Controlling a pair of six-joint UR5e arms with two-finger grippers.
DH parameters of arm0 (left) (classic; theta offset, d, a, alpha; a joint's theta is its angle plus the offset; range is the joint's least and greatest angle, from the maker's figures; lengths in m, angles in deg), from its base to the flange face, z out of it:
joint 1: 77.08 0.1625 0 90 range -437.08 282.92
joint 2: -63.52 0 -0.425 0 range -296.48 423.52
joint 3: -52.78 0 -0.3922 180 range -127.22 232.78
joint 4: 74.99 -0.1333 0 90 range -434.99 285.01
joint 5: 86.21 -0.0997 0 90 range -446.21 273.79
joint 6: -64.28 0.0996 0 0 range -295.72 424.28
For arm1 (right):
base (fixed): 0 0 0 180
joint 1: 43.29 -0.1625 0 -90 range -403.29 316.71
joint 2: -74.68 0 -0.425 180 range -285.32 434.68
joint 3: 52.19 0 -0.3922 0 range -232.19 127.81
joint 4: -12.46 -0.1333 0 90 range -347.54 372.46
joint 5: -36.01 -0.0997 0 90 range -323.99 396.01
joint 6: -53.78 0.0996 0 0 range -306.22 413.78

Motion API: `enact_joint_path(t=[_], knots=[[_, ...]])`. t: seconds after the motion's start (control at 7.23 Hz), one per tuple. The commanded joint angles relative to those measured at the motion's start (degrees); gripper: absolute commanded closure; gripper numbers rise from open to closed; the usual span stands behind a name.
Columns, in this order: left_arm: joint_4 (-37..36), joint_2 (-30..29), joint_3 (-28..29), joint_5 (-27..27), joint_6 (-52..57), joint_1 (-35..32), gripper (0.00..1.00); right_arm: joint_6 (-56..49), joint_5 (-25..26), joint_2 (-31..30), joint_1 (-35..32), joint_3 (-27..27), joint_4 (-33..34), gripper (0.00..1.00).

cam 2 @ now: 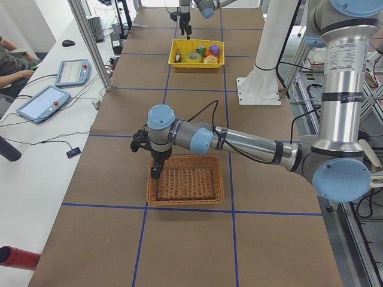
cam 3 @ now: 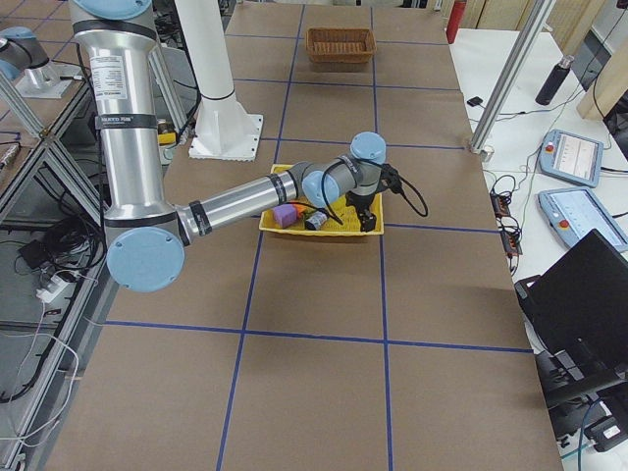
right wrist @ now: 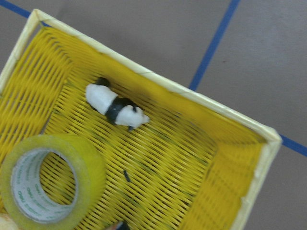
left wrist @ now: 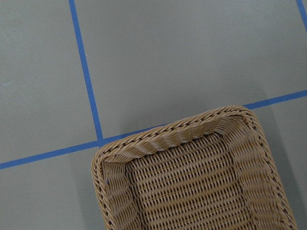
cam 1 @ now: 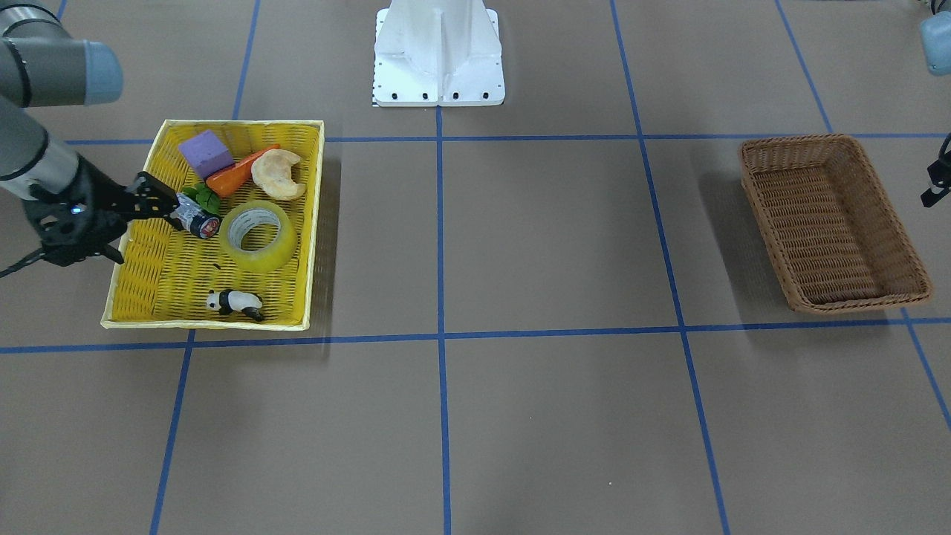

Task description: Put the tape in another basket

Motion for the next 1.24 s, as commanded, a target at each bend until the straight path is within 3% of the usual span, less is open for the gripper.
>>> enact_joint_path(t=[0.0,0.41,0.69,0.83,0.97,1.11], knots=[[0.1,0.0,0.7,0.0,0.0,0.1,0.02,1.5,10.4,2.3,8.2,0.7,-0.2,0.21],[0.2,0.0,0.7,0.0,-0.2,0.0,0.02,1.5,10.3,3.2,9.5,2.4,-0.4,0.2],[0.2,0.0,0.7,0.0,-0.2,0.0,0.02,1.6,7.7,4.4,9.5,3.8,-0.3,0.08],[0.2,0.0,0.6,0.1,-0.9,0.1,0.02,1.7,7.2,5.4,9.5,5.2,-0.3,0.14],[0.2,0.0,0.5,0.1,-1.6,0.0,0.02,1.8,5.9,5.5,9.4,5.5,-0.2,0.39],[0.2,0.0,0.4,0.1,-1.7,0.0,0.02,2.4,2.5,5.3,8.1,5.6,-0.2,0.99]])
